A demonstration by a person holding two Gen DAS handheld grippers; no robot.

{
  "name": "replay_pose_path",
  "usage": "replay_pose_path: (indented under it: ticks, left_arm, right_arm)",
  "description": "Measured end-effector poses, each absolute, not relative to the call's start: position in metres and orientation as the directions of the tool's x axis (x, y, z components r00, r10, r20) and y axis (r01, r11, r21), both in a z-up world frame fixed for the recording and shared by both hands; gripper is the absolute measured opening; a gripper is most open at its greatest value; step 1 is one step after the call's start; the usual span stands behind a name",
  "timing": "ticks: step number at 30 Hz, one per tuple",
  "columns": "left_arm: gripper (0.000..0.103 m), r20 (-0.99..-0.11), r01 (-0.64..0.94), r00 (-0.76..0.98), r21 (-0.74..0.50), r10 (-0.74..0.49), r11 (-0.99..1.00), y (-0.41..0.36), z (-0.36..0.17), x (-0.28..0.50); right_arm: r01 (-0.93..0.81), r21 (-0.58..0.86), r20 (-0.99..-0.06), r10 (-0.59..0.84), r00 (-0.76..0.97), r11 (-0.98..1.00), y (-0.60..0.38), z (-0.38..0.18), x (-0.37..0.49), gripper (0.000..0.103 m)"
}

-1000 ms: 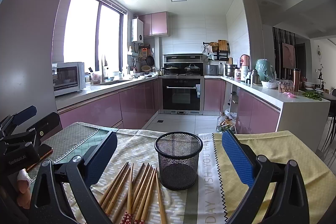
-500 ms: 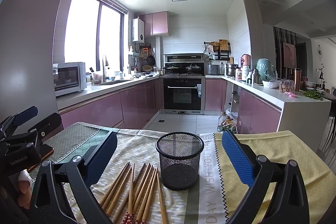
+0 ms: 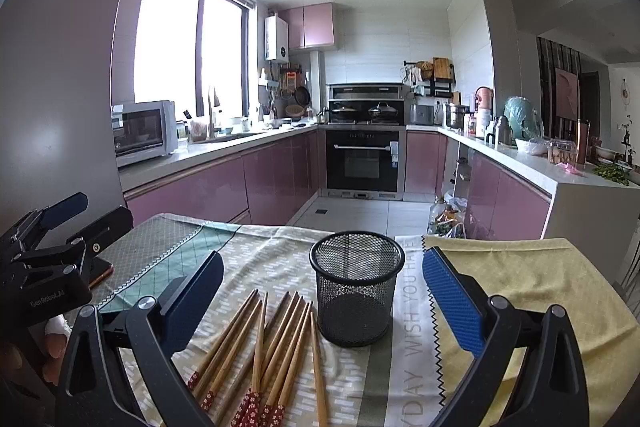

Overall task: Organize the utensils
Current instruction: 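Grasp one wooden chopstick with the left gripper while the right gripper grasps another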

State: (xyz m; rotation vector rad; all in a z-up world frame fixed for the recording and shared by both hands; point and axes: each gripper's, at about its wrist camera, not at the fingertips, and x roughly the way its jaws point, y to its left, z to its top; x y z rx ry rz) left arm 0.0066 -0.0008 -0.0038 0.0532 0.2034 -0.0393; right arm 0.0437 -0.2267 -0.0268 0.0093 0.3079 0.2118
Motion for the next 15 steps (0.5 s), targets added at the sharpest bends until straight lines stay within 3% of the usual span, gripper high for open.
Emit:
replay_pose_path:
  ticks: [7,10,15]
  left_arm:
    - [0.097,-0.325,0.089,0.944,0.074,-0.06,0.993,0.0,-0.023,0.028]
    - [0.097,-0.398,0.126,0.913,0.076,-0.086,0.989,-0.001,-0.036,0.04]
    - [0.085,-0.523,0.197,0.842,0.072,-0.131,0.978,-0.007,-0.059,0.061]
  right_arm:
    - [-0.278,0.021,-0.47,0.255,0.845,0.96,-0.218,-0.05,0.06,0.096]
    - [-0.313,0.032,-0.551,0.278,0.787,0.949,-0.216,-0.064,0.069,0.087]
    - [-0.329,0.037,-0.638,0.276,0.719,0.944,-0.216,-0.08,0.082,0.069]
